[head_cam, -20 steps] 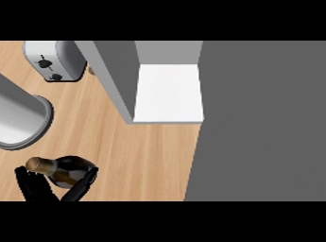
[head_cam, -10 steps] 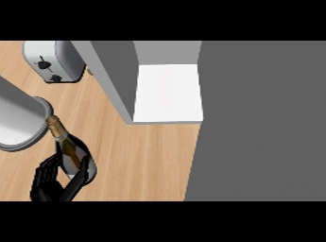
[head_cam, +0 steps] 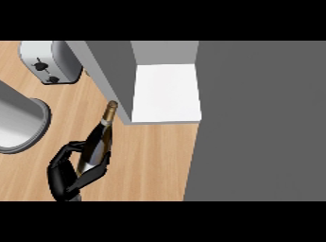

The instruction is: Pick up the wine, place it into the cabinet and close the cabinet

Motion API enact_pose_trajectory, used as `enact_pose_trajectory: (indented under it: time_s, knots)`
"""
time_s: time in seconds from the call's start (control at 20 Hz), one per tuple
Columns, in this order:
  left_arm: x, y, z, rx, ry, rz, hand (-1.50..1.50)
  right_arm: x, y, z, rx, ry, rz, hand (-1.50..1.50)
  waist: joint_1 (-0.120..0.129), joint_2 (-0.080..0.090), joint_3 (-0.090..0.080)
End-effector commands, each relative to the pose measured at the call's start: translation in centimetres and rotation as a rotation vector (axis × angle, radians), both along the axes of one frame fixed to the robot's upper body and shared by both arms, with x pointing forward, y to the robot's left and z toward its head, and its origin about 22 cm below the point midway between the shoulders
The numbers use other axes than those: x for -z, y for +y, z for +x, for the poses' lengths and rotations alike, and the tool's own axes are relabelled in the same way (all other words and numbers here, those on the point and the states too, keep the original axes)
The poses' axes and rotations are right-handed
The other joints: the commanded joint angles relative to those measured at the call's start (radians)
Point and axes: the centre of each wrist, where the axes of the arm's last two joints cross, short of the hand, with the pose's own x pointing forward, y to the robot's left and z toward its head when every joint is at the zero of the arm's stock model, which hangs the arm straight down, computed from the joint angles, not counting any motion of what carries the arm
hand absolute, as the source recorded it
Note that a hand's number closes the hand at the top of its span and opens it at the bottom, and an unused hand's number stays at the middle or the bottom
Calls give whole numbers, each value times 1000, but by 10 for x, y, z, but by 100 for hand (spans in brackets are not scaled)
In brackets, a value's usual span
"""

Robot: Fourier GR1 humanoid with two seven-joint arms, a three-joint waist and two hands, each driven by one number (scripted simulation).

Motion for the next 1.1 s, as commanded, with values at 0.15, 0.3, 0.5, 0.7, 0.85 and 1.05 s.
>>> enact_pose_trajectory:
  time_s: [0.15, 0.3, 0.5, 0.7, 0.85, 1.05]
  knots:
    - [-11, -17, 22, 569, -34, -24, 150, 3, -3, -16, -73, 23, -3, -150, -15, 1, -6]
    - [-48, -23, 56, 610, -111, 15, 150, -1, 2, -10, -47, 32, 24, -150, 12, 1, -6]
    - [-64, -50, 54, 671, -153, 13, 150, 5, -13, -26, -58, 33, -8, -150, 15, 0, -5]
    - [-96, -65, 51, 732, -166, -88, 150, 6, -13, -15, -38, 56, 8, -150, 24, 1, -5]
    - [-127, -91, 65, 762, -177, -116, 150, 3, -11, -24, -66, 44, 15, -150, 18, -1, -5]
    - [-170, -130, 56, 762, -176, -150, 150, 7, -13, -15, -50, 36, 25, -150, 22, 0, -4]
